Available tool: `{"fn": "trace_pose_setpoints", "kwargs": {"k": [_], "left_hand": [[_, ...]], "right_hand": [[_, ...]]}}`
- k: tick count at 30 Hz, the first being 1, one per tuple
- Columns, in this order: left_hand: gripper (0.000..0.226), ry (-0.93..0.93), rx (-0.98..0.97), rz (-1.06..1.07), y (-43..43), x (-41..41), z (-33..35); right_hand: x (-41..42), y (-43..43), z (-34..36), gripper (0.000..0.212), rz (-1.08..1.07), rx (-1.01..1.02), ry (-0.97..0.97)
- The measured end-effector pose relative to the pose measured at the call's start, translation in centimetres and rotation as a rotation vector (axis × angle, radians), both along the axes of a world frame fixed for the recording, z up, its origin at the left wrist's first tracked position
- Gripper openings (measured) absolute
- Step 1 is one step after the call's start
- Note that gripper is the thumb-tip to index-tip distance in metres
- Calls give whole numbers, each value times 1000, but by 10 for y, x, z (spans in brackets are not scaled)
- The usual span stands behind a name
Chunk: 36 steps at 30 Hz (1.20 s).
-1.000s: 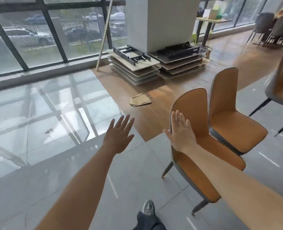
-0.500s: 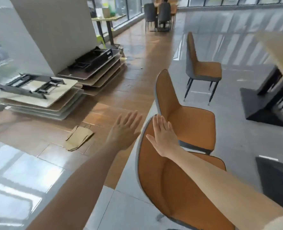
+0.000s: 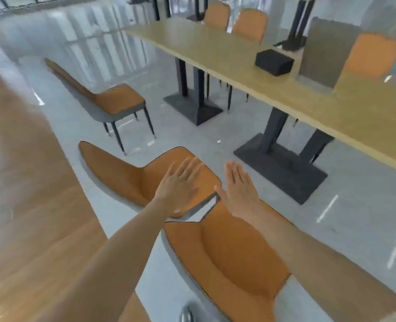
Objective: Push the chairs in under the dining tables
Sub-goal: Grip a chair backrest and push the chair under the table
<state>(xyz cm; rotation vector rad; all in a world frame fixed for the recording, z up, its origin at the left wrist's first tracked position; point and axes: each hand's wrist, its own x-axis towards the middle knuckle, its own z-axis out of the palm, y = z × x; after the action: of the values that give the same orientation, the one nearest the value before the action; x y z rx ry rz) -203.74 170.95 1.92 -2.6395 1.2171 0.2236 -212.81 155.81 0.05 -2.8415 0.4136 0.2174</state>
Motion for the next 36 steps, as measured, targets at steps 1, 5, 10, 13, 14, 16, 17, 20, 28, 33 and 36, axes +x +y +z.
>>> {"fn": "trace_pose_setpoints", "kwargs": {"k": [1, 5, 10, 13, 14, 16, 17, 20, 28, 33, 36], "left_hand": [[59, 6, 7, -50, 0, 6, -2], [59, 25, -4, -221, -4, 10, -9], [61, 33, -43, -397, 1, -12, -18], [62, 76, -75, -463, 15, -29, -31], [60, 109, -76, -482, 23, -35, -36], [62, 202, -66, -512, 41, -44, -46], [63, 257, -38, -520, 52, -47, -50], [71, 383, 71, -509, 77, -52, -57], [54, 222, 141, -507, 60, -59, -83], [43, 223, 89, -578, 36, -50, -84], [40, 220, 53, -589, 11, -45, -87]], "right_hand": [[-4, 3, 1, 68, -59, -3, 0], [-38, 18, 1, 68, -253, 1, -17], [-88, 52, -8, 69, -409, -18, -3], [-112, 82, -20, 78, -466, -32, 11], [-120, 93, -25, 78, -484, -33, 18], [-137, 116, -37, 72, -513, -27, 50], [-145, 127, -42, 72, -529, -24, 64], [-168, 153, -57, 75, -611, 11, 88], [-181, 156, -61, 66, -599, 10, 204], [-172, 130, -60, 46, -636, -42, 207], [-165, 104, -64, 41, -671, -61, 205]]}}
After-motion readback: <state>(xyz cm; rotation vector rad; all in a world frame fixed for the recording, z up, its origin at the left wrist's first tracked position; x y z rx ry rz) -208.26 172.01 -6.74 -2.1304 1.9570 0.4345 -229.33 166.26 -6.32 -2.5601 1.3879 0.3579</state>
